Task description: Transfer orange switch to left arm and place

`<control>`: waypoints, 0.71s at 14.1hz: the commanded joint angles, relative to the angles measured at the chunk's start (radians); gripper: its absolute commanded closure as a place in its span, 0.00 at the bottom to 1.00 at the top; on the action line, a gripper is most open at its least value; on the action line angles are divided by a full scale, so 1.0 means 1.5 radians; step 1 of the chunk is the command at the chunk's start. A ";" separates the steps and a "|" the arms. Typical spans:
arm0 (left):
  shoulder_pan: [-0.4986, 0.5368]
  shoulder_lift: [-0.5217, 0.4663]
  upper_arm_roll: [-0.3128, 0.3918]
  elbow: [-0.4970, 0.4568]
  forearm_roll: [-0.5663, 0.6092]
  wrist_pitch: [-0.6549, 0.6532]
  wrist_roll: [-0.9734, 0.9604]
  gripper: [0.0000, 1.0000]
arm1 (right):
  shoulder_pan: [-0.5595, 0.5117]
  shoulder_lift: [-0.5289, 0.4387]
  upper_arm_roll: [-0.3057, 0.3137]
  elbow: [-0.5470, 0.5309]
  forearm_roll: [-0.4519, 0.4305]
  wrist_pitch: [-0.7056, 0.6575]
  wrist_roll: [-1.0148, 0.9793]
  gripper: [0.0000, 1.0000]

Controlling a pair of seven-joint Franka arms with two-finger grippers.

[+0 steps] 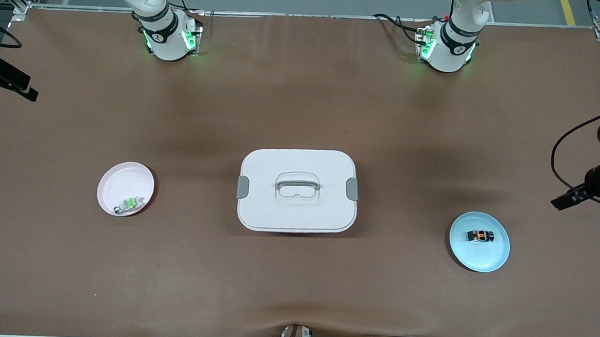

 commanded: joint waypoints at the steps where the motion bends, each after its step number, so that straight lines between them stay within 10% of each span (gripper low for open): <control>1: -0.011 -0.075 0.024 -0.037 -0.016 -0.048 0.058 0.00 | 0.002 -0.014 0.004 -0.014 -0.005 0.000 -0.005 0.00; 10: -0.018 -0.210 -0.008 -0.040 -0.033 -0.206 0.060 0.00 | 0.021 -0.016 0.013 -0.014 -0.045 0.006 -0.007 0.00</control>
